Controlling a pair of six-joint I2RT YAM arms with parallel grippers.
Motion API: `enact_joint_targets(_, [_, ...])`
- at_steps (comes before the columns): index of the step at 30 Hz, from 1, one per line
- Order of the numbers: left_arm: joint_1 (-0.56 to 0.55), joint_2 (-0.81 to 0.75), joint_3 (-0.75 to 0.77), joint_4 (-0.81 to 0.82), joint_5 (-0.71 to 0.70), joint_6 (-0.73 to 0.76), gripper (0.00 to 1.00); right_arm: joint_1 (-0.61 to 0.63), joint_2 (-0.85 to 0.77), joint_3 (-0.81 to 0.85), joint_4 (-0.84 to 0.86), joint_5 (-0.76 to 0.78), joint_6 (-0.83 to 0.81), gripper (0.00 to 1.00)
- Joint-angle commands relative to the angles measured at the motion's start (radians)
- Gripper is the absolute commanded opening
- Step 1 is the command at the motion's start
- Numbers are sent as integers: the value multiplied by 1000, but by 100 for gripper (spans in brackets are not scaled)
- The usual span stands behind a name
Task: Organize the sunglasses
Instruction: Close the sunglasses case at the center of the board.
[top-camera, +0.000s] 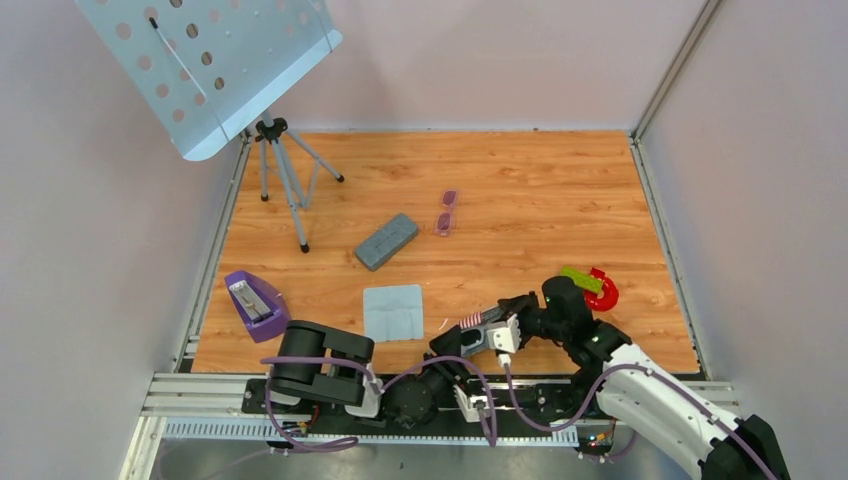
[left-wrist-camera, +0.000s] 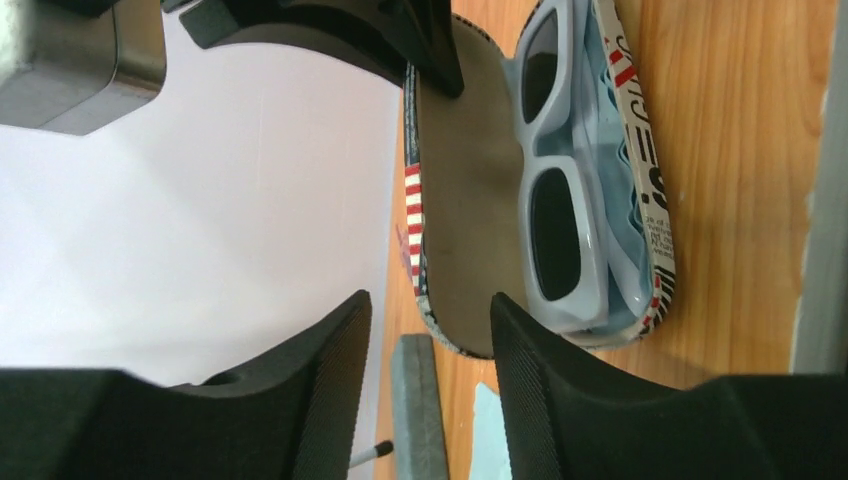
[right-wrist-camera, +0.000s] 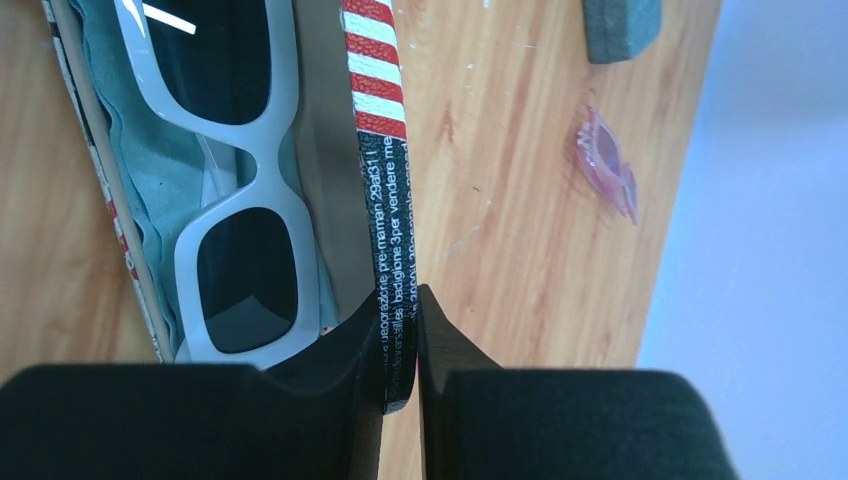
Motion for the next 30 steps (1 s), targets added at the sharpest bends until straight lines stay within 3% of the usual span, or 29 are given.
enact_joint_targets(1, [-5,-43,-27,37,-60,-34,56,2,12,-48,186,84,22,0])
enact_joint_targets(7, [7,-100,-52,131,-141,-89,69,1,41,-80,324,126,20,0])
enact_joint_targets(11, [37,-284,-81,137,-230,-278,73,1,43,-109,382,136,-27,0])
enact_joint_targets(13, [58,-455,-75,-67,-223,-473,73,0,42,-150,415,136,-64,0])
enact_joint_targets(14, [78,-584,-50,-245,-193,-600,72,0,42,-169,426,136,-85,0])
enact_joint_targets(16, [156,-757,24,-641,-42,-923,68,1,42,-208,442,128,-133,0])
enact_joint_targets(18, [268,-826,76,-829,108,-1149,65,1,38,-247,455,117,-165,0])
enact_joint_targets(23, [299,-744,152,-863,229,-1191,59,2,31,-315,458,104,-232,0])
enact_joint_targets(30, [300,-562,209,-818,303,-1429,53,1,18,-323,359,120,-282,0])
